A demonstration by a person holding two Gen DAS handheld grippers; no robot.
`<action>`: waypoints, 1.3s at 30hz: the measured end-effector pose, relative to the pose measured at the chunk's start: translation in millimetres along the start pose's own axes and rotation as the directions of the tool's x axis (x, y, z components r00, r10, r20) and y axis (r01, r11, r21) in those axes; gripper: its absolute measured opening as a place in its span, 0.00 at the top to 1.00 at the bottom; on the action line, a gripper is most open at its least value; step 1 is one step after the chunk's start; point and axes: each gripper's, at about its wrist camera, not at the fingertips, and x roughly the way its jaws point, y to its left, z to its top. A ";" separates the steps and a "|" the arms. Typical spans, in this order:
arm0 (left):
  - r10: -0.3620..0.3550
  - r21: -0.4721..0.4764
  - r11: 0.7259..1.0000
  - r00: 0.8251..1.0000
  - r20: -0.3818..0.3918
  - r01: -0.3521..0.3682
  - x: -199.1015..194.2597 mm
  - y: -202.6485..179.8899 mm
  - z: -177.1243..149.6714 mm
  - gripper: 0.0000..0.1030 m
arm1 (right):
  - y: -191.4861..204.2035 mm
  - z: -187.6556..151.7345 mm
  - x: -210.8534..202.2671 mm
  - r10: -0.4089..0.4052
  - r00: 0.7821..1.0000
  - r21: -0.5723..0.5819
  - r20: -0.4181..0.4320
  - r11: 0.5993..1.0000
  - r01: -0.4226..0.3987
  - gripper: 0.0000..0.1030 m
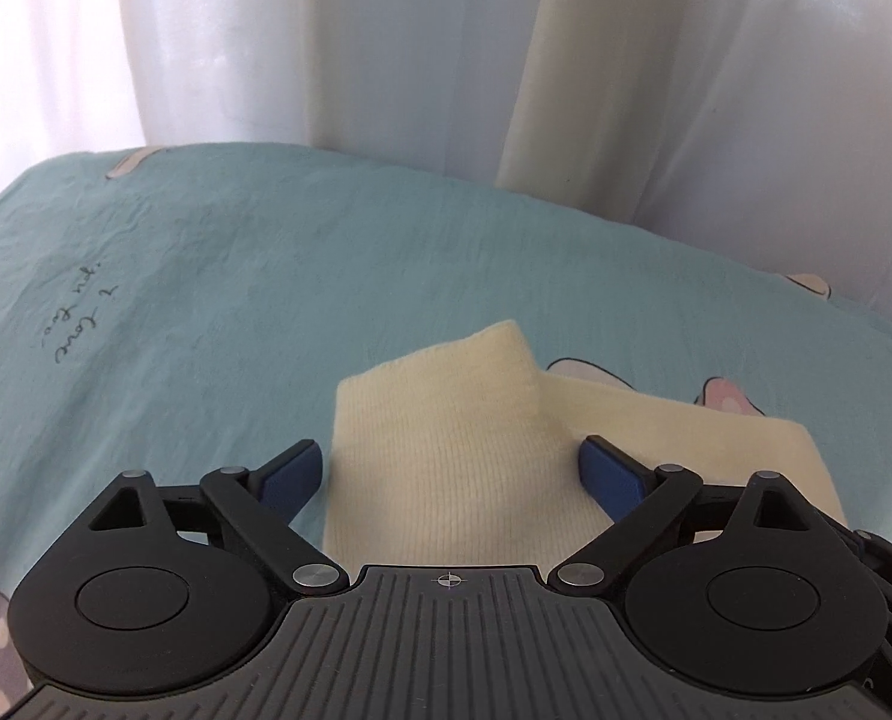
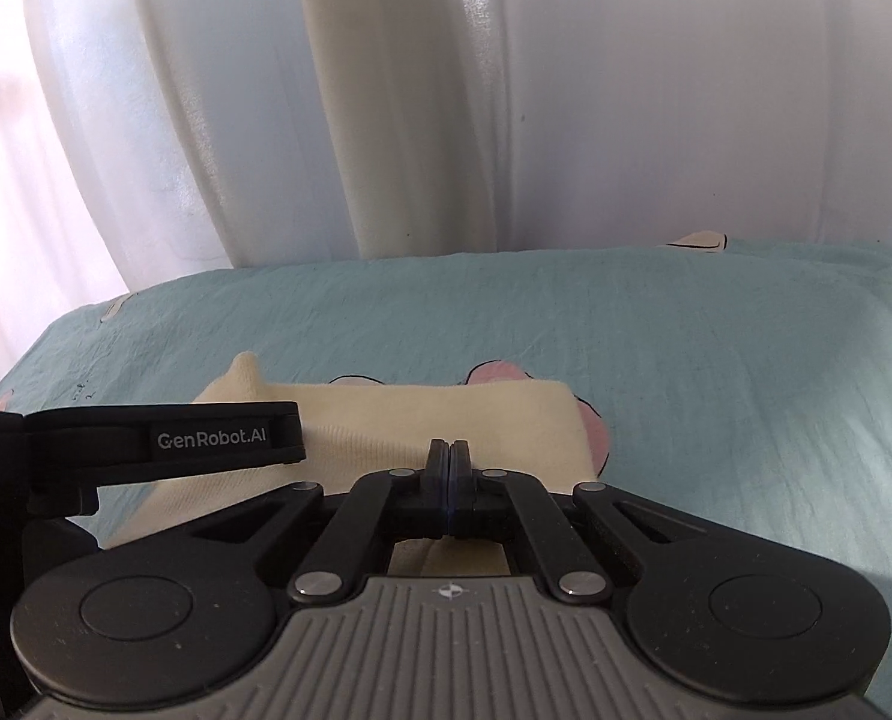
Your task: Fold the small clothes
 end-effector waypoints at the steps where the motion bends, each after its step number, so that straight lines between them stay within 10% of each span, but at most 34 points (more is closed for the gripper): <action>1: -0.008 -0.015 1.000 1.000 -0.003 0.008 1.1 2.5 -0.1 0.04 | -0.2 -0.1 0.6 -0.001 1.000 0.003 0.002 1.000 0.001 1.00; 9: -0.052 -0.049 0.998 0.997 -0.065 0.048 -20.7 23.9 -12.5 0.05 | -11.3 -7.5 -19.8 0.064 0.997 0.077 -0.031 0.995 -0.061 1.00; 18: -0.153 0.001 0.988 0.987 -0.051 0.153 -150.5 86.4 -113.1 0.05 | -51.9 -70.1 -152.2 0.131 0.982 0.169 -0.136 0.980 -0.108 0.41; 24: -0.173 0.079 0.981 0.984 -0.052 0.177 -179.6 81.0 -152.6 0.05 | -81.3 -112.5 -161.4 0.364 0.908 0.496 -0.206 0.839 -0.223 0.43; 30: -0.136 0.140 0.980 0.990 -0.046 0.142 -167.4 60.7 -155.8 0.06 | -80.6 -120.6 -133.3 0.463 0.870 0.680 -0.169 0.694 -0.237 0.85; 35: -0.107 0.123 0.986 0.993 -0.059 0.114 -159.9 62.6 -155.6 0.08 | -84.9 -127.8 -134.3 0.562 0.823 0.771 -0.075 0.557 -0.310 0.91; 37: -0.104 0.099 0.989 0.993 -0.052 0.108 -160.3 66.1 -154.6 0.09 | -87.5 -128.5 -135.7 0.549 0.832 0.777 -0.078 0.556 -0.294 0.92; 39: -0.101 0.056 0.993 0.994 -0.050 0.104 -161.2 71.7 -153.5 0.10 | -84.6 -126.0 -139.6 0.476 0.868 0.720 -0.144 0.652 -0.238 0.92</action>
